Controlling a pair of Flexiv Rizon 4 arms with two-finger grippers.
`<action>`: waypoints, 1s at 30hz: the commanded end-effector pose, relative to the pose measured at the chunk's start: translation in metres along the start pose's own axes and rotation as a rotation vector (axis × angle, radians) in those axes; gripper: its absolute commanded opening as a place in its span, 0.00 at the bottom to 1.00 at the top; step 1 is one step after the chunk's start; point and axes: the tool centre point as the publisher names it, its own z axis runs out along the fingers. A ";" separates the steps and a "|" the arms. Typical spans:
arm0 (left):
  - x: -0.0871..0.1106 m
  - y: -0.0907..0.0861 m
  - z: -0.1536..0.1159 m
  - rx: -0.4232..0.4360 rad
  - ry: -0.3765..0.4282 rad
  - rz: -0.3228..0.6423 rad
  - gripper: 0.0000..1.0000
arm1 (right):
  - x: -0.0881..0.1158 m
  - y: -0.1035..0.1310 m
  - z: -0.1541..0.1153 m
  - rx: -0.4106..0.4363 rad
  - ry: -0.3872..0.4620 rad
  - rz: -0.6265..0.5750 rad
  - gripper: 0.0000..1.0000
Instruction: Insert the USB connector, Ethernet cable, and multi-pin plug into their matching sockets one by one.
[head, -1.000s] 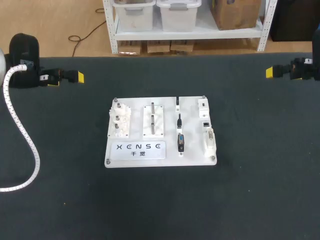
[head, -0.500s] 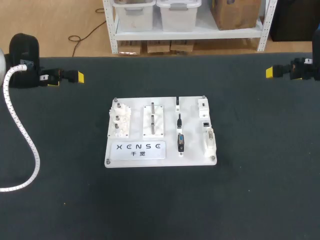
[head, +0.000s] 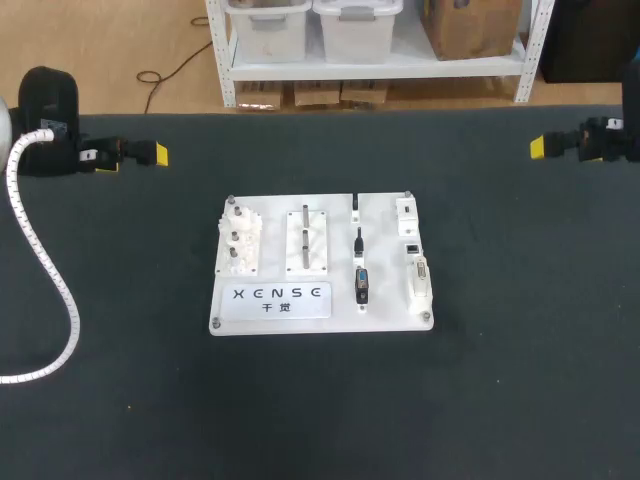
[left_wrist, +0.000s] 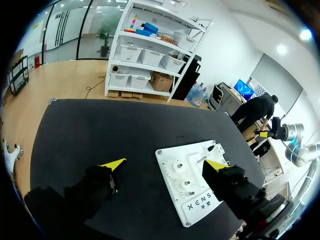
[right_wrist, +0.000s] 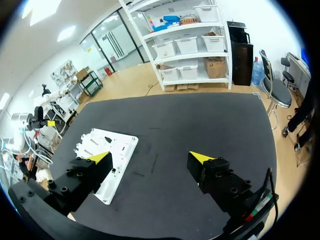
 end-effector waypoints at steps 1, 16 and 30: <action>-0.001 -0.001 0.000 -0.007 0.006 -0.001 1.00 | -0.021 0.018 0.014 0.109 0.083 0.001 1.00; -0.001 -0.001 0.000 -0.007 0.006 -0.001 1.00 | -0.029 0.098 0.114 0.440 0.410 0.054 1.00; -0.001 -0.001 0.000 -0.007 0.006 -0.001 1.00 | -0.003 0.130 0.171 0.569 0.553 0.118 1.00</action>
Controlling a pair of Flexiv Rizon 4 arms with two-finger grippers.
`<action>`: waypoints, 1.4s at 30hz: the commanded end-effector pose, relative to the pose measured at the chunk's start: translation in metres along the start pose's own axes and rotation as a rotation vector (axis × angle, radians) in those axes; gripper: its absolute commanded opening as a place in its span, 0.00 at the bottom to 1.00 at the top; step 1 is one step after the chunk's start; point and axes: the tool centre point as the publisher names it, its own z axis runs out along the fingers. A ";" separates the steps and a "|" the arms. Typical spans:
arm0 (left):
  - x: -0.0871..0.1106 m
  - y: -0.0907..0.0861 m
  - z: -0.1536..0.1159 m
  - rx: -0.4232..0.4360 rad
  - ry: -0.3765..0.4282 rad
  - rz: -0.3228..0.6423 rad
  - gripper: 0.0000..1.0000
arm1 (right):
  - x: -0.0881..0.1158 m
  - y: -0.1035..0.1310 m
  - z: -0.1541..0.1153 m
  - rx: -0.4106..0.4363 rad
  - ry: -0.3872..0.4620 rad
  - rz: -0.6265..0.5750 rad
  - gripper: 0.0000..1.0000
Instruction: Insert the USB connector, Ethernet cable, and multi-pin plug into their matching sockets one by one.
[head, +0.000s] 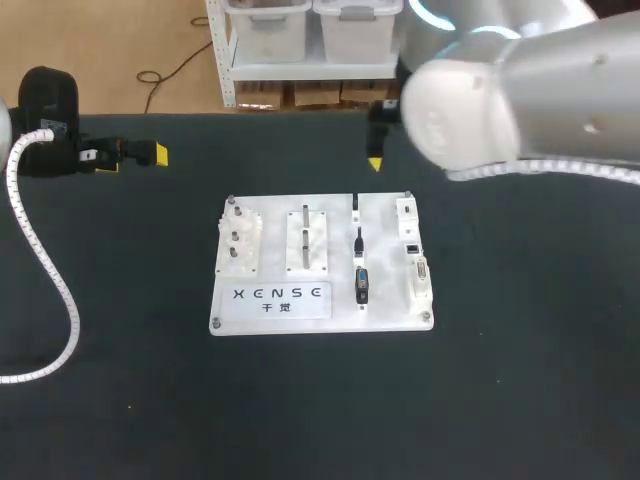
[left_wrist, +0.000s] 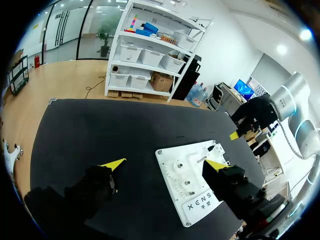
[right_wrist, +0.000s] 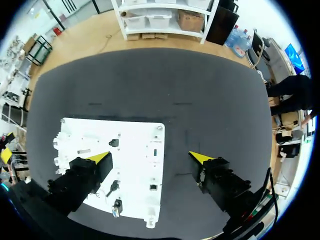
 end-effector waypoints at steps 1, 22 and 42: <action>-0.001 -0.001 0.000 -0.007 0.006 -0.001 1.00 | -0.005 0.018 0.014 0.136 0.055 -0.006 1.00; -0.001 -0.001 0.000 -0.007 0.006 -0.001 1.00 | 0.012 0.055 0.047 0.068 0.113 -0.028 1.00; -0.001 -0.001 0.000 -0.007 0.006 -0.001 1.00 | 0.016 0.055 0.046 0.073 0.120 -0.023 1.00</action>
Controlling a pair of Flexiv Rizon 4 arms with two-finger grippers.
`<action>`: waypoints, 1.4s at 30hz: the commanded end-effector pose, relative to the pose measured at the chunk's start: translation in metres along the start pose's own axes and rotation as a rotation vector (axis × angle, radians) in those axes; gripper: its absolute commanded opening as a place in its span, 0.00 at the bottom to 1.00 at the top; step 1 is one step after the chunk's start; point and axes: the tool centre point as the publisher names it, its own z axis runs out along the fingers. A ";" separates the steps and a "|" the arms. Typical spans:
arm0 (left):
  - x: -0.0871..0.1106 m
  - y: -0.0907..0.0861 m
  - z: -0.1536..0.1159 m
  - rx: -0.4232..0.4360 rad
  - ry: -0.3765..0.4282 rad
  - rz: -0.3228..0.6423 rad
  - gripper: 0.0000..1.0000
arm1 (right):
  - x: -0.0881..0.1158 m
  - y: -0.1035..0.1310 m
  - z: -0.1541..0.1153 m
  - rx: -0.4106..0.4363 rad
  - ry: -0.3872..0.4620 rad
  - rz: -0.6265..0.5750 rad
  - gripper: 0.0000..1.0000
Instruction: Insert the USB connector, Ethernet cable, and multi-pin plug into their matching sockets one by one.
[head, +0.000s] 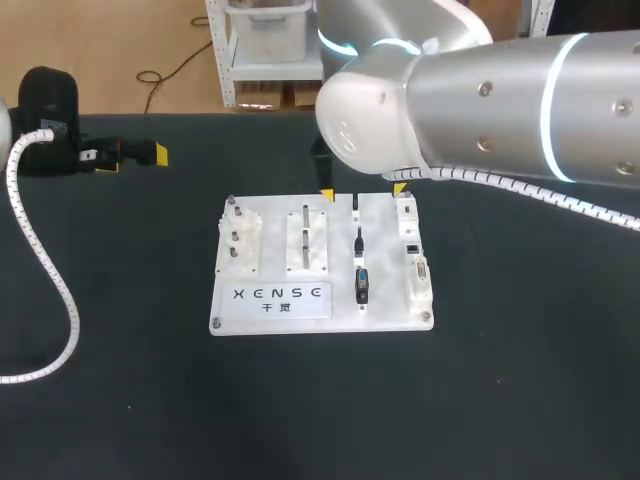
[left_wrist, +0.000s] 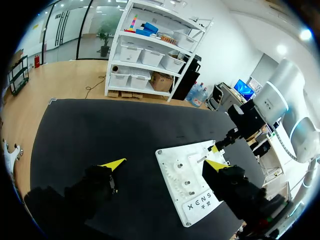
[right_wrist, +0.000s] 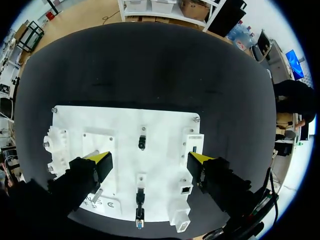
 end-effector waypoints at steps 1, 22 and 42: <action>-0.001 -0.001 0.000 -0.007 0.006 -0.001 1.00 | 0.002 -0.002 0.000 0.003 -0.004 0.009 1.00; -0.001 -0.001 0.000 -0.007 0.006 -0.001 1.00 | -0.004 -0.003 0.019 0.007 0.032 0.123 0.53; -0.001 -0.001 0.000 -0.007 0.006 -0.001 1.00 | -0.010 0.005 0.030 0.037 0.039 0.114 0.21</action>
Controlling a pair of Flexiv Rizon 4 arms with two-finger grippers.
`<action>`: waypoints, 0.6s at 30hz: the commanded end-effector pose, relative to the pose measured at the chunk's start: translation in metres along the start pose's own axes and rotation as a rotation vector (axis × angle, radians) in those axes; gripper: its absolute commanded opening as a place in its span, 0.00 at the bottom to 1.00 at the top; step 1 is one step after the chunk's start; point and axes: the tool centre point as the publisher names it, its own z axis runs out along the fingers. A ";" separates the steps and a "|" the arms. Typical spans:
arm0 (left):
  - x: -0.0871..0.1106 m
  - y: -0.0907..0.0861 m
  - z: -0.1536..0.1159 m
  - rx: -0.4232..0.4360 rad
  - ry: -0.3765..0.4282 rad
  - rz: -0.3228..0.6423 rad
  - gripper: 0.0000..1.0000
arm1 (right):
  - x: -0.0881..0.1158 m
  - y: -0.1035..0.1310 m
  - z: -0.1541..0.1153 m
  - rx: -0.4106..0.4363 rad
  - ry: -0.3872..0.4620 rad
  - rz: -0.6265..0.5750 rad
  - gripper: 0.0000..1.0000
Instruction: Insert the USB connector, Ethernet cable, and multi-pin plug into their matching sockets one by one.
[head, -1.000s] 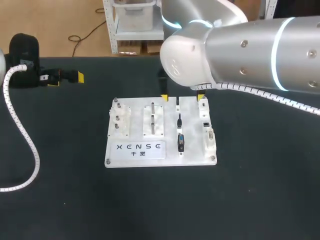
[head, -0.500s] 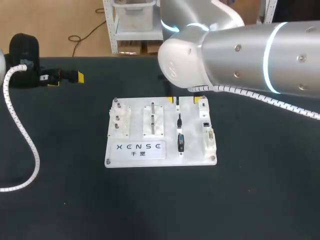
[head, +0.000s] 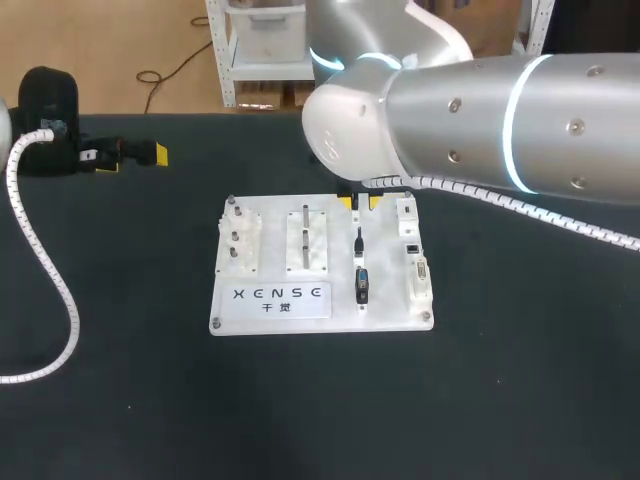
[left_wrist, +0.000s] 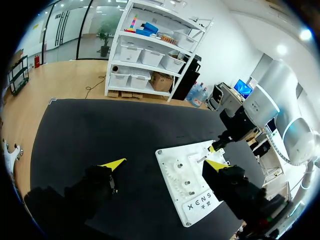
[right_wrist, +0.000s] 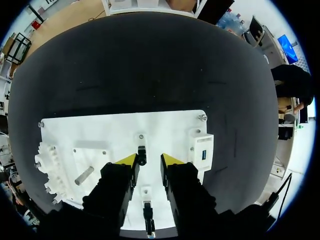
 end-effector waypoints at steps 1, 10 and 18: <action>-0.001 -0.001 0.000 -0.007 0.006 -0.001 1.00 | -0.003 0.002 0.001 0.004 0.004 -0.001 0.19; -0.001 -0.001 0.000 -0.007 0.006 -0.001 1.00 | -0.002 0.002 -0.002 0.002 -0.011 -0.012 0.00; -0.001 -0.001 0.000 -0.007 0.006 -0.001 1.00 | 0.002 -0.004 -0.021 -0.007 -0.066 -0.021 0.00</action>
